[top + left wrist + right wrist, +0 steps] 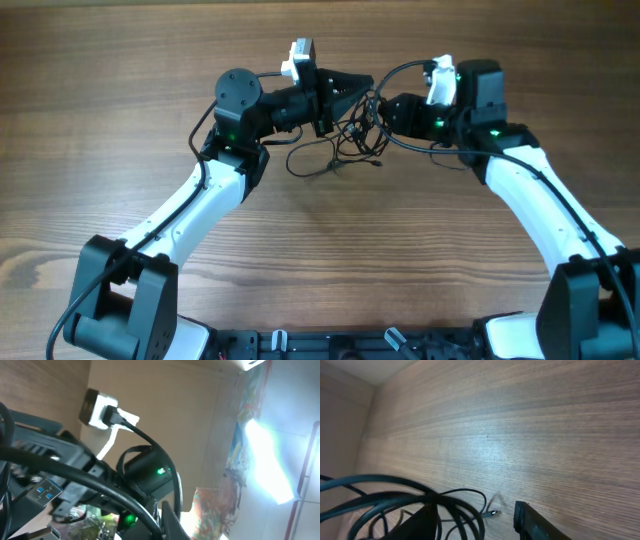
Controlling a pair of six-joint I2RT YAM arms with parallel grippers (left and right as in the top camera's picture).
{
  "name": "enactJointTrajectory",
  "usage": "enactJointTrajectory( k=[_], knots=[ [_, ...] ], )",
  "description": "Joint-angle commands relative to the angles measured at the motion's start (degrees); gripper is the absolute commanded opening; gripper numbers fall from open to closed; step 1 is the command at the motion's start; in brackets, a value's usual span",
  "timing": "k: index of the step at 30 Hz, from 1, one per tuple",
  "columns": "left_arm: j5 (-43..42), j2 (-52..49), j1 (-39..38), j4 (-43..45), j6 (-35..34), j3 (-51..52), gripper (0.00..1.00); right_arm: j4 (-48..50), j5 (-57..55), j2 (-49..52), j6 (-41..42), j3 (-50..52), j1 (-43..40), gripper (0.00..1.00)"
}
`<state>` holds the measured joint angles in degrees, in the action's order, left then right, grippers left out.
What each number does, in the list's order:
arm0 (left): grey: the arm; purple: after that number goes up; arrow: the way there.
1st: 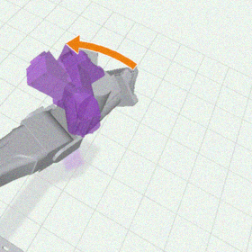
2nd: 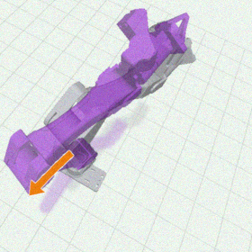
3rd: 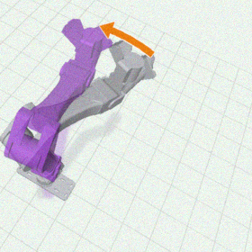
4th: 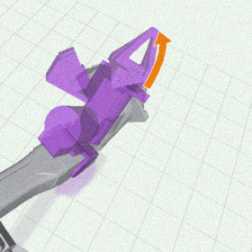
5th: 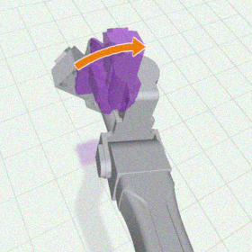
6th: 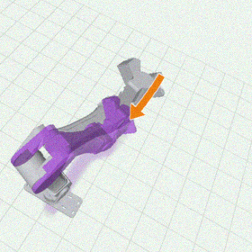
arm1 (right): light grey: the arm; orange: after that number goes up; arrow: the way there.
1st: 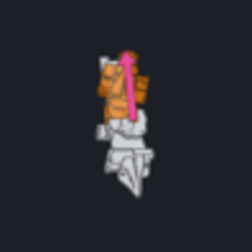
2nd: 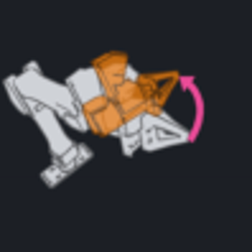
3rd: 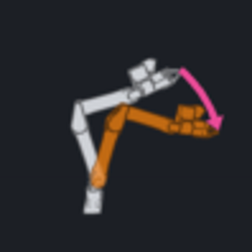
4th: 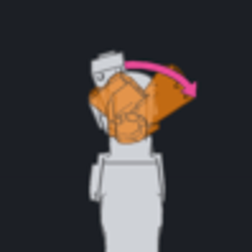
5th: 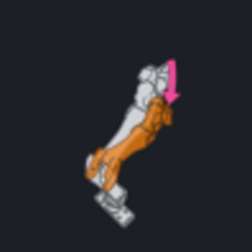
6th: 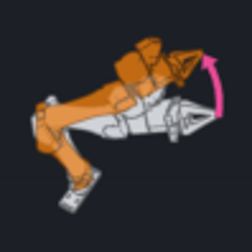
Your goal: Untangle cables
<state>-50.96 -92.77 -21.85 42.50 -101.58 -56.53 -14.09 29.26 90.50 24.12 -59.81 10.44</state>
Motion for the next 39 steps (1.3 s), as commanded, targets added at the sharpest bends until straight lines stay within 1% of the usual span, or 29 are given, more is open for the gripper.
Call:
enactJointTrajectory(
  k=[1,2,3,4,5,6,7,8,9,11,13,16,17,19,21,23,24,27,29,32,34,36,37,39],
  knots=[
    [-1.11,0.31,0.22,0.63,-1.14,-0.59,0.04,0.33,-1.31,3.34,0.52,-0.50,1.44,0.40],
    [-1.11,0.31,0.22,0.63,-1.11,-0.59,0.04,0.37,-1.01,3.93,0.46,-0.50,1.66,0.36],
    [-1.11,0.31,0.22,0.61,-1.09,-0.59,0.04,0.37,-0.92,4.22,0.50,-0.50,1.79,0.33],
    [-1.11,0.31,0.22,0.61,-0.85,-0.59,0.04,0.37,-0.81,4.66,0.48,-0.50,1.95,0.28],
    [-1.11,0.31,0.24,0.59,-0.63,-0.59,0.04,0.31,-0.81,4.87,0.48,-0.50,1.95,0.19],
    [-1.11,0.31,0.26,0.57,0.70,-0.59,0.04,0.15,-0.85,4.94,0.42,-0.50,1.92,0.08],
    [-1.09,0.31,0.31,0.37,2.45,-0.59,0.04,0.04,-1.11,4.92,0.37,-0.50,1.92,0.04],
    [-1.05,0.31,0.55,-0.61,6.10,-0.59,0.04,-0.13,-1.51,4.92,0.26,-0.50,1.92,0.04],
    [-1.07,0.31,1.09,-3.28,11.63,-0.59,0.04,-0.55,-2.25,4.92,0.31,-0.50,1.92,0.04],
    [-0.66,0.31,2.16,-8.81,20.06,-0.59,0.04,-2.32,-5.11,4.92,0.98,-0.50,1.92,0.05],
    [0.83,0.31,3.65,-16.57,28.74,-0.59,0.04,-4.87,-8.39,4.92,2.29,-0.50,1.92,0.04],
    [5.11,0.31,6.21,-26.64,38.66,-0.59,0.04,-7.93,-10.49,4.92,2.38,-0.50,1.92,0.04],
    [6.21,0.31,6.78,-28.39,41.03,-0.59,0.07,-8.63,-10.45,4.92,2.36,-0.50,1.92,0.04],
    [8.02,0.31,7.93,-31.23,45.97,-0.59,0.42,-9.64,-10.45,4.92,2.43,-0.50,1.95,0.04],
    [8.39,0.31,8.70,-32.83,49.44,-0.59,0.63,-10.47,-10.43,4.92,3.23,-0.50,1.95,0.04],
    [8.44,0.31,8.90,-34.80,51.63,-0.59,0.70,-10.82,-10.38,4.92,4.07,-0.50,1.95,0.04],
    [8.44,0.31,8.87,-36.09,52.70,-0.59,0.71,-10.95,-10.38,4.92,4.79,-0.50,1.92,0.05],
    [8.63,0.31,8.28,-41.29,57.57,-0.59,0.72,-11.43,-9.42,4.92,6.80,-0.50,1.95,0.04],
    [10.60,0.31,7.19,-46.47,61.55,-0.59,0.69,-11.69,-7.37,4.92,7.61,-0.50,1.95,0.04],
    [14.01,0.28,5.03,-51.21,65.05,-0.59,0.59,-11.23,-4.61,4.92,7.56,-0.50,1.95,0.04],
    [14.84,0.28,3.19,-52.48,65.40,-0.59,0.48,-10.84,-2.93,4.92,7.56,-0.50,1.95,0.04],
    [14.86,0.28,1.68,-52.41,65.37,-0.59,0.41,-10.71,-2.12,4.92,7.58,-0.50,1.95,0.04],
    [14.86,0.28,0.81,-52.41,65.37,-0.59,0.40,-10.73,-2.12,4.92,7.56,-0.50,1.95,0.04],
    [15.37,0.28,-0.35,-52.43,65.37,-0.59,0.40,-10.80,-2.14,4.92,7.58,-0.50,1.95,0.04]
  ],
)
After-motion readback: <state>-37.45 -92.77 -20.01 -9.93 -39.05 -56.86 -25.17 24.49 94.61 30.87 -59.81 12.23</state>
